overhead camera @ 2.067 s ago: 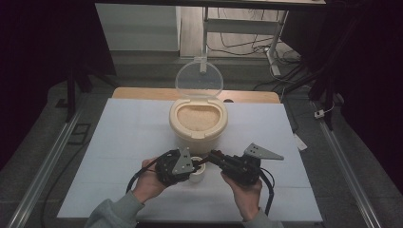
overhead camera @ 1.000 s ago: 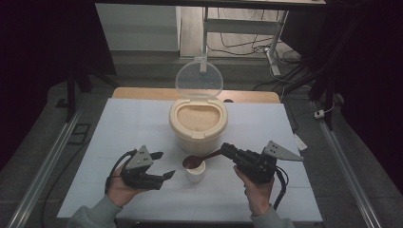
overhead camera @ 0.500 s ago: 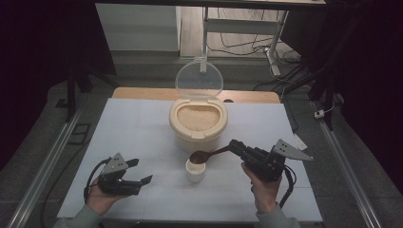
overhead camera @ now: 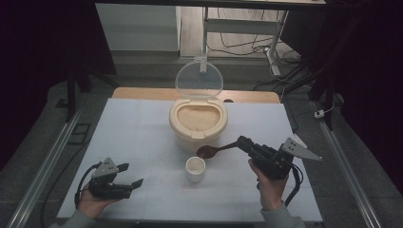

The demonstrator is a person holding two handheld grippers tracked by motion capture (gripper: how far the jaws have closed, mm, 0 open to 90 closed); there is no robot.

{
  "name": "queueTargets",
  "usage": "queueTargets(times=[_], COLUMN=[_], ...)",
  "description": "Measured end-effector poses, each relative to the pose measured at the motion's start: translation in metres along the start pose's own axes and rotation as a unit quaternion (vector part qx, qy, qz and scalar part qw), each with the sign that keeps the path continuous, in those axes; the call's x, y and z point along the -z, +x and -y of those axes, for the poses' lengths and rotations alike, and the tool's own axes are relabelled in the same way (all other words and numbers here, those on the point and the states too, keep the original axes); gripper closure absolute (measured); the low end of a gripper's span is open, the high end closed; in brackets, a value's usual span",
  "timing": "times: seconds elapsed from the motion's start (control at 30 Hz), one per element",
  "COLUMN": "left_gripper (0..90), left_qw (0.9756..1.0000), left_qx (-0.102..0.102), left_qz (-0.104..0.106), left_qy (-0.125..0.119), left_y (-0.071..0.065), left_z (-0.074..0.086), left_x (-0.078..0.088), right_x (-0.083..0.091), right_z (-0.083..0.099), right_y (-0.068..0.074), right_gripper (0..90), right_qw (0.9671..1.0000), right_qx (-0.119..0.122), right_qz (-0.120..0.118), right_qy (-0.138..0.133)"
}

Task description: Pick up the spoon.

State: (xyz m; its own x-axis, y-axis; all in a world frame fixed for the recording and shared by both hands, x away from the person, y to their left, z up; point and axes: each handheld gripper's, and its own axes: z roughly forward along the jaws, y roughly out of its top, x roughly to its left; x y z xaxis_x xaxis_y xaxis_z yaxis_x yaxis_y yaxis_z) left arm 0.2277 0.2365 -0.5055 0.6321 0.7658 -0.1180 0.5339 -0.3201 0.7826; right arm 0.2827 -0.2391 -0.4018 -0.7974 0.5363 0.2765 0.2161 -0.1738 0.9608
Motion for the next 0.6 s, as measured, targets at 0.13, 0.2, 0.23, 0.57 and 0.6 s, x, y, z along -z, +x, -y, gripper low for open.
queueTargets(times=[0.13,0.2,0.23,0.57,0.6], left_gripper=[18.0,17.8,17.8,17.9,17.8], left_qw=[1.0,1.0,1.0,1.0,1.0], left_qx=[0.001,0.001,0.003,0.005,0.005], left_qz=[-0.002,-0.002,-0.001,0.0,0.0], left_qy=[-0.001,0.0,0.0,0.005,0.005], left_y=[0.0,0.001,0.001,0.003,0.003], left_z=[0.0,0.0,0.001,0.002,0.002], left_x=[0.001,0.001,0.0,-0.001,-0.001], right_x=[0.001,0.001,0.001,0.001,0.001], right_z=[-0.002,-0.002,-0.002,-0.008,-0.01], right_y=[-0.001,-0.002,-0.002,-0.002,-0.002], right_gripper=[83.6,83.6,83.6,83.6,83.6], right_qw=[1.0,1.0,1.0,0.9999,0.9998], right_qx=[0.002,0.002,0.002,0.004,0.005], right_qz=[0.003,0.004,0.004,0.008,0.009], right_qy=[-0.002,-0.002,-0.003,-0.014,-0.018])
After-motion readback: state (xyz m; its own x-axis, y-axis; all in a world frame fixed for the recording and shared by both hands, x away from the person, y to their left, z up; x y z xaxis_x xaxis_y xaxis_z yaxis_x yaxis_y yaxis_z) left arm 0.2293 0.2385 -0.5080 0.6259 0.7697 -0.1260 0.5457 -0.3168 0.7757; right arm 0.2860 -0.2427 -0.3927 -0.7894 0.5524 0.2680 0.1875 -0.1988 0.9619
